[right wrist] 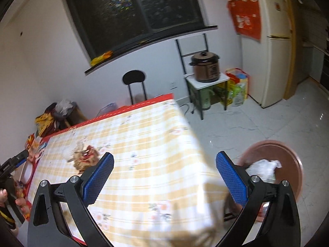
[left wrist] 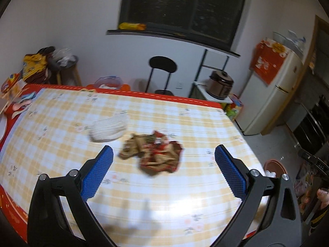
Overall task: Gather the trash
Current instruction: 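Bring both open tools back over the table, then grasp the crumpled brown-and-red paper bag with the right tool while the left tool grasps the bubble wrap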
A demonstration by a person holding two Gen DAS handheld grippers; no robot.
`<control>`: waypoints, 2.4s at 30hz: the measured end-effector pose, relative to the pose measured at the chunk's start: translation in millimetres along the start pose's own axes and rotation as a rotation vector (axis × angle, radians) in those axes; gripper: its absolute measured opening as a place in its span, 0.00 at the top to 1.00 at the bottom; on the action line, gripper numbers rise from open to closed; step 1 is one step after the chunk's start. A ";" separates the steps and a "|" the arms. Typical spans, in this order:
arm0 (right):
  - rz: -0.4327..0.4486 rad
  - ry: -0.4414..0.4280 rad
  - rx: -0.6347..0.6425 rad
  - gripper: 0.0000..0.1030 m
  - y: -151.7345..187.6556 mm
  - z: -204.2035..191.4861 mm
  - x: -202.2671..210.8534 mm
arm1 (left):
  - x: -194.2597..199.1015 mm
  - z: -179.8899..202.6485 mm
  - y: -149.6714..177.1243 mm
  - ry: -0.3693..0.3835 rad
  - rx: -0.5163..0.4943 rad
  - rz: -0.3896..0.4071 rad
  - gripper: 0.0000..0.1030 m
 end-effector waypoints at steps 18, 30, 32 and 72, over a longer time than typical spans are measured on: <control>-0.175 -0.019 0.284 0.05 28.3 -227.1 -115.7 | -39.5 -211.6 -7.8 -0.016 0.112 -0.059 0.06; -0.407 -0.069 0.803 0.05 60.1 -352.6 -254.1 | -107.6 -249.0 1.6 0.050 0.124 -0.135 0.06; -0.455 -0.073 0.832 0.05 61.7 -357.7 -271.7 | -115.9 -247.8 1.2 0.062 0.114 -0.141 0.06; -0.420 -0.043 0.195 0.18 40.8 -263.9 -242.9 | -265.5 -185.2 -31.8 0.180 -0.350 -0.274 0.07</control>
Point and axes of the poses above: each gripper's, at about its wrist camera, not at the fingertips, and x roughly against the way its jaws point, z to its right, y to its underside, the point moved 1 cm from there along -x, roughly the way its jaws point, and after that the axes turned 4 degrees about y, right-handed, at the moved point
